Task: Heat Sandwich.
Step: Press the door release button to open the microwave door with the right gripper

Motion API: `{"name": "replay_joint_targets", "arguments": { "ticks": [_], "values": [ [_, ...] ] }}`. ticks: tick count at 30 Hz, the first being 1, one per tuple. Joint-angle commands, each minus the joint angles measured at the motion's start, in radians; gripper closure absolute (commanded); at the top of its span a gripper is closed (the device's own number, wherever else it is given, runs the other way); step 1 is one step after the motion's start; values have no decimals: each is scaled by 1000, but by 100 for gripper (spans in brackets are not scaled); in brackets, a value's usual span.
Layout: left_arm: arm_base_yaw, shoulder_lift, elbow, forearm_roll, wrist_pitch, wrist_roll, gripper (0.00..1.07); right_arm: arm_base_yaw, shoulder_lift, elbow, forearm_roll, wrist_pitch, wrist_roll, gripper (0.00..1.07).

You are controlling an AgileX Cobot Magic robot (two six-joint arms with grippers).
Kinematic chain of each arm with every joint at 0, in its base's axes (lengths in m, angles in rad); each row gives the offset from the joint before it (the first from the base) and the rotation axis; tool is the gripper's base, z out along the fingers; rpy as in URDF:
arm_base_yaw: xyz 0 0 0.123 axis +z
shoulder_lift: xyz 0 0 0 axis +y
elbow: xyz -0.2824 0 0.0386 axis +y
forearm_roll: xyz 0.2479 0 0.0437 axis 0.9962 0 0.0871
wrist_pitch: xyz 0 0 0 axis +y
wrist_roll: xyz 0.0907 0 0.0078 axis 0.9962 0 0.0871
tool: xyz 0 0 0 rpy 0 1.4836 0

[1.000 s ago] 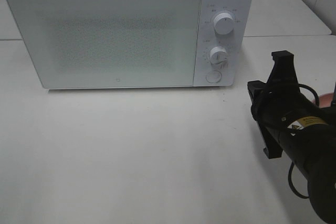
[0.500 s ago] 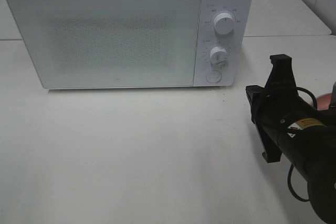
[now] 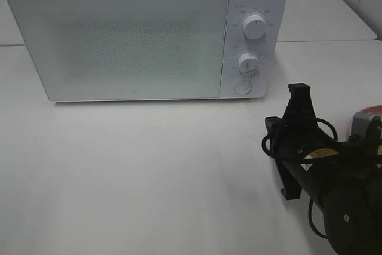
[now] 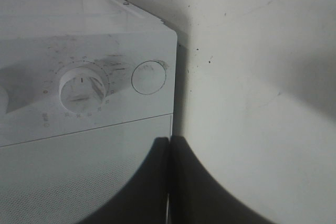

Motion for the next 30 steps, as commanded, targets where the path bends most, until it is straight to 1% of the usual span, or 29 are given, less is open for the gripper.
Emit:
{"name": "replay_joint_targets", "arguments": {
  "ticks": [1, 4, 6, 9, 11, 12, 16, 18, 19, 22, 24, 26, 30],
  "values": [
    [0, -27, 1, -8, -15, -7, 5, 3, 16, -23, -13, 1, 6, 107],
    [0, -27, 1, -8, -15, -7, 5, -8, 43, -62, -21, 28, 6, 107],
    [0, -27, 1, -8, -15, -7, 5, -18, 45, -69, -35, 46, 6, 107],
    [0, -27, 1, -8, -15, -7, 5, -84, 45, -111, -95, 114, 3, 107],
    [0, -27, 1, -8, -15, -7, 5, -97, 45, -120, -110, 128, 1, 107],
    [0, -27, 1, -8, -15, -7, 5, -131, 45, -142, -134, 166, -8, 107],
    [0, -27, 1, -8, -15, -7, 5, -169, 45, -172, -160, 204, -27, 107],
    [0, -27, 1, -8, -15, -7, 5, -208, 45, -201, -172, 221, -52, 107],
    [0, -27, 1, -8, -15, -7, 5, -208, 45, -201, -172, 221, -52, 107],
    [0, -27, 1, -8, -15, -7, 5, -241, 46, -246, -202, 283, -73, 107],
    [0, -27, 1, -8, -15, -7, 5, -245, 48, -255, -208, 292, -74, 107],
    [0, -27, 1, -8, -15, -7, 5, -262, 66, -288, -222, 302, -74, 107],
    [0, -27, 1, -8, -15, -7, 5, -265, 90, -319, -222, 319, -74, 107]
  ]
}}
